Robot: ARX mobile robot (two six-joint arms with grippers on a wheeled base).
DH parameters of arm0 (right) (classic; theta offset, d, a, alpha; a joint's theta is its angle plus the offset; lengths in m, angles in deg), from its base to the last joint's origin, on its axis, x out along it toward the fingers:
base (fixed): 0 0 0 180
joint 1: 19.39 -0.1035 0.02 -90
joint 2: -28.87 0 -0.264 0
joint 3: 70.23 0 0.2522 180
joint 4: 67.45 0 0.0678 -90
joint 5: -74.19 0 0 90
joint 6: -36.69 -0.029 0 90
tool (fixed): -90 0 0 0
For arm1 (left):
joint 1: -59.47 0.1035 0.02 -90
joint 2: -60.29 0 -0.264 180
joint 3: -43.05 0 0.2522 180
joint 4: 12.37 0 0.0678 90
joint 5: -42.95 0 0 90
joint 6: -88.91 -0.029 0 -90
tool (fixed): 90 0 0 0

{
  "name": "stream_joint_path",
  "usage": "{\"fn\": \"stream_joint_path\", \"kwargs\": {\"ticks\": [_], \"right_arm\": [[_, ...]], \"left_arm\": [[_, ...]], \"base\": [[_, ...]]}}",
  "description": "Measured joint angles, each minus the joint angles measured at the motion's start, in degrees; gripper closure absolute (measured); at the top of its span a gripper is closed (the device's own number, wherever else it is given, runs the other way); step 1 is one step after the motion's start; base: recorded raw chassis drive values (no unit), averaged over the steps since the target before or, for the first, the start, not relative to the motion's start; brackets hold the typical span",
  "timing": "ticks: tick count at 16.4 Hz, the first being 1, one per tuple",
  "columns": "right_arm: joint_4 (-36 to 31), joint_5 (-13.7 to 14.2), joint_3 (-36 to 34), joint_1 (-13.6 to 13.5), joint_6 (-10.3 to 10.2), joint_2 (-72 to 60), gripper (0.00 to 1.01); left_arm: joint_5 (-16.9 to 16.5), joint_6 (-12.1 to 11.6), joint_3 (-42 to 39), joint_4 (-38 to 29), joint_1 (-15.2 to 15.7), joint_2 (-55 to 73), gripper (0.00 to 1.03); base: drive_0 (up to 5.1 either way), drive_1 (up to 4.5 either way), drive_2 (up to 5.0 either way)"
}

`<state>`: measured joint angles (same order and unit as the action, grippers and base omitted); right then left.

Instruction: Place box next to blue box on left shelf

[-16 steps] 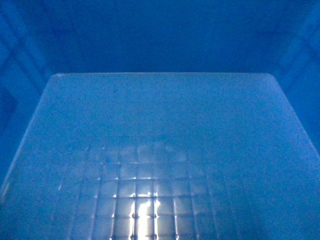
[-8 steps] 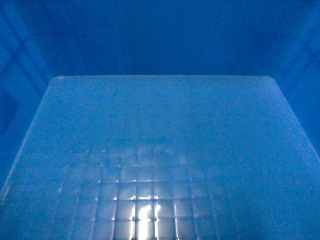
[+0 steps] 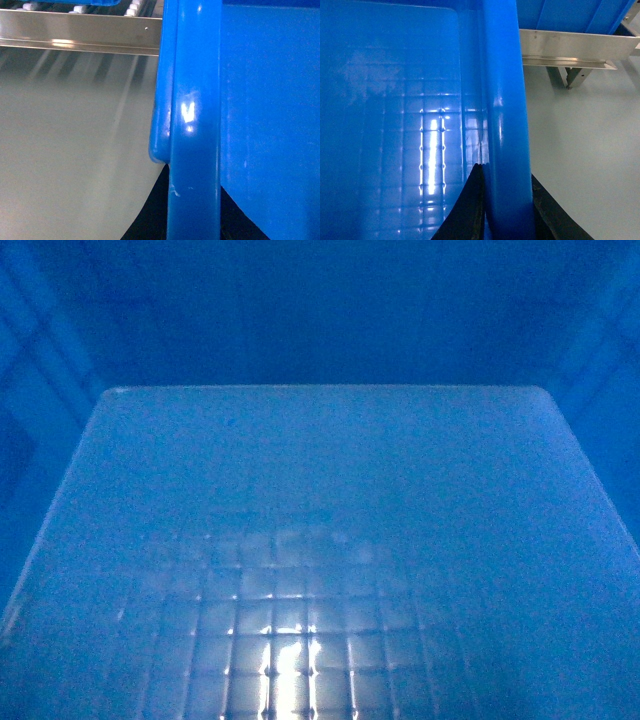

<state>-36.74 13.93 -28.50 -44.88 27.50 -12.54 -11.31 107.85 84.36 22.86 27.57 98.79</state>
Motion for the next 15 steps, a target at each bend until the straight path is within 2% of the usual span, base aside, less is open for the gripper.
{"fn": "stream_joint_path", "kwargs": {"ticks": [9, 15], "right_arm": [[-0.02, 0.04, 0.0, 0.0, 0.0, 0.28, 0.89], [-0.09, 0.09, 0.0, 0.0, 0.02, 0.28, 0.89]], "left_arm": [[0.02, 0.0, 0.0, -0.02, 0.0, -0.26, 0.95], [0.02, -0.02, 0.0, -0.11, 0.0, -0.15, 0.95]], "base": [[0.0, 0.0, 0.0], [0.0, 4.35, -4.3]]}}
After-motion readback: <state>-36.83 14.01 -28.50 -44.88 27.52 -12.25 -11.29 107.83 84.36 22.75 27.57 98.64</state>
